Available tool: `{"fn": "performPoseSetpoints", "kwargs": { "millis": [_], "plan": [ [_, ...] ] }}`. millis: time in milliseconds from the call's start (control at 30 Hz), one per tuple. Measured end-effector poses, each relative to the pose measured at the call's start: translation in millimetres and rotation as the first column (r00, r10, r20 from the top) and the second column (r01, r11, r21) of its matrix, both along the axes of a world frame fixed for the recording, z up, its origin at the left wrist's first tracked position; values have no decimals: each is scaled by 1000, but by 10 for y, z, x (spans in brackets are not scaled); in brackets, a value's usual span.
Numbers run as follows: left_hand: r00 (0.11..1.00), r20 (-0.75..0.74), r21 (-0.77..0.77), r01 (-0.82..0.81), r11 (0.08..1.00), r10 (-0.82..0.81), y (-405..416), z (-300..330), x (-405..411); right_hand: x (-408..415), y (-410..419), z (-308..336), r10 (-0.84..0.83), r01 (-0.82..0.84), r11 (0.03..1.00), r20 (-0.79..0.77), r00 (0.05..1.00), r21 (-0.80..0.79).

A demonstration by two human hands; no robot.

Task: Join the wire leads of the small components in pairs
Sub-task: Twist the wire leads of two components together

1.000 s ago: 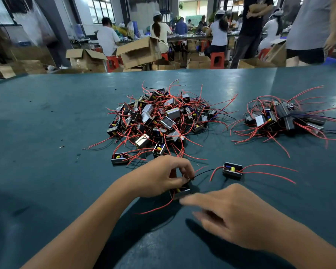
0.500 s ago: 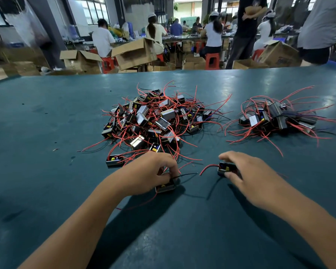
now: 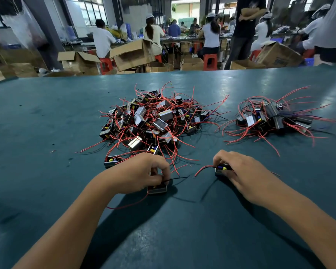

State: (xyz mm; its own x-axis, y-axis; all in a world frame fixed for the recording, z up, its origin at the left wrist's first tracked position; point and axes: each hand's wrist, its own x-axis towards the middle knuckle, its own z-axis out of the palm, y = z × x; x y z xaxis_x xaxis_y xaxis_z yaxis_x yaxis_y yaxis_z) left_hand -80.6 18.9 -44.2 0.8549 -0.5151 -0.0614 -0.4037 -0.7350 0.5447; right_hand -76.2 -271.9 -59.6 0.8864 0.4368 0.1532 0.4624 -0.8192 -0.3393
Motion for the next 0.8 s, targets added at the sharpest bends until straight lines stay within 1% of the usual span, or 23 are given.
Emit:
{"fn": "performPoseSetpoints", "kwargs": {
  "millis": [133, 233, 500, 667, 800],
  "plan": [
    [999, -38, 8, -1, 1000, 1, 52, 15, 4, -1, -4, -5, 6, -5, 999, -18, 1000, 35],
    [999, -37, 10, -8, 1000, 9, 74, 25, 5, 10, -13, -14, 11, -9, 998, -26, 1000, 64],
    [999, -46, -1, -11, 1000, 11, 96, 20, 10, 13, 6, -20, 18, -18, 1000, -48, 999, 9],
    [1000, -30, 7, -3, 1000, 4, 95, 11, 9, 15, -13, -33, 37, -36, 998, -25, 999, 54],
    [1000, -2, -10, 20, 1000, -20, 79, 31, -2, 29, -14, -52, 34, -33, 999, -23, 999, 28]
  ]
}}
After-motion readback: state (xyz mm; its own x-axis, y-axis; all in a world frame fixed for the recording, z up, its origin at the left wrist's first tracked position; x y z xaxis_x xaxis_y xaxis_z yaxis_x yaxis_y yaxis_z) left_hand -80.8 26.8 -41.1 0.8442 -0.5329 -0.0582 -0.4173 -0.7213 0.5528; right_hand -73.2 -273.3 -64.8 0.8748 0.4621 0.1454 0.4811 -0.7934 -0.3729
